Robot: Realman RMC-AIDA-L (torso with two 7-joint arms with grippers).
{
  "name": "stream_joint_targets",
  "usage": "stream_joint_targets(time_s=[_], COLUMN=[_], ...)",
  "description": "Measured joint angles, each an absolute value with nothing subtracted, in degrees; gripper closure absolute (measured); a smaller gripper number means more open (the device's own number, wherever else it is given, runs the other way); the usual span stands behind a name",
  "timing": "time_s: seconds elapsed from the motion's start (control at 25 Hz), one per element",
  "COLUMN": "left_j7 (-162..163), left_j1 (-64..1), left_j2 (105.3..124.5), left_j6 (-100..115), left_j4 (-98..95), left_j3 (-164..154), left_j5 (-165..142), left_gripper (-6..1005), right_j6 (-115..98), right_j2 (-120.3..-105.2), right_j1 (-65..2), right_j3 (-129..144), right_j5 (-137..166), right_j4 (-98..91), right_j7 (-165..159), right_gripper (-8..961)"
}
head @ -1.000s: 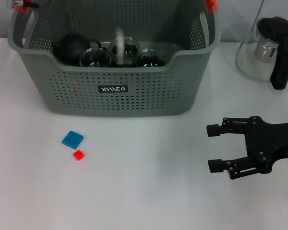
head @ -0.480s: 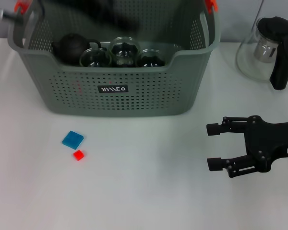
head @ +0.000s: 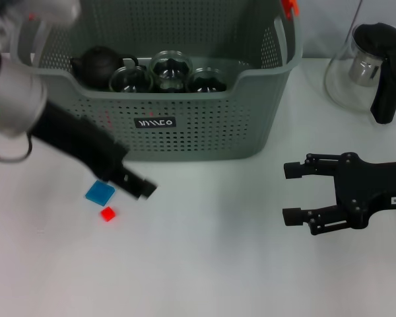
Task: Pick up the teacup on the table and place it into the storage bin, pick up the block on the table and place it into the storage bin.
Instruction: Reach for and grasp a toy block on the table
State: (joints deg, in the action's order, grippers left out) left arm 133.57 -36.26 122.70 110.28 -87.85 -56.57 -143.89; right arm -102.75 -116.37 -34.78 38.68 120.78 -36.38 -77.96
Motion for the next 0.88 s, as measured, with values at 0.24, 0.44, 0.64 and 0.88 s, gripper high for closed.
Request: stream_joint_targets(time_s=[0.24, 0.44, 0.64, 0.88], left_j7=[137.35, 141.05, 146.02, 152.09], left_j1=[-36.42, -38.33, -39.2, -40.48], left_j2=[123.95, 123.91, 124.01, 123.72], left_j6=[106.25, 101.91, 98.3, 94.16], left_j4=[-79.9, -74.2, -72.71, -70.31], left_j3=[-58.13, -58.76, -60.93, -65.68], left_j5=[-153.24, -158.32, -162.52, -163.46], left_gripper=[47, 47, 47, 48], right_j6=[-102.29, -102.11, -102.11, -102.26], right_j2=[-116.45, -116.39, -115.9, -115.66], right_j1=[-34.96, -34.93, -34.89, -34.93], right_j3=[38.66, 38.67, 38.67, 38.89], right_j5=[120.76, 120.84, 120.93, 120.98], right_j4=[-36.39, -36.38, -36.38, -36.38], right_j7=[-77.98, -78.37, -78.58, -78.55], right_gripper=[9, 9, 9, 9])
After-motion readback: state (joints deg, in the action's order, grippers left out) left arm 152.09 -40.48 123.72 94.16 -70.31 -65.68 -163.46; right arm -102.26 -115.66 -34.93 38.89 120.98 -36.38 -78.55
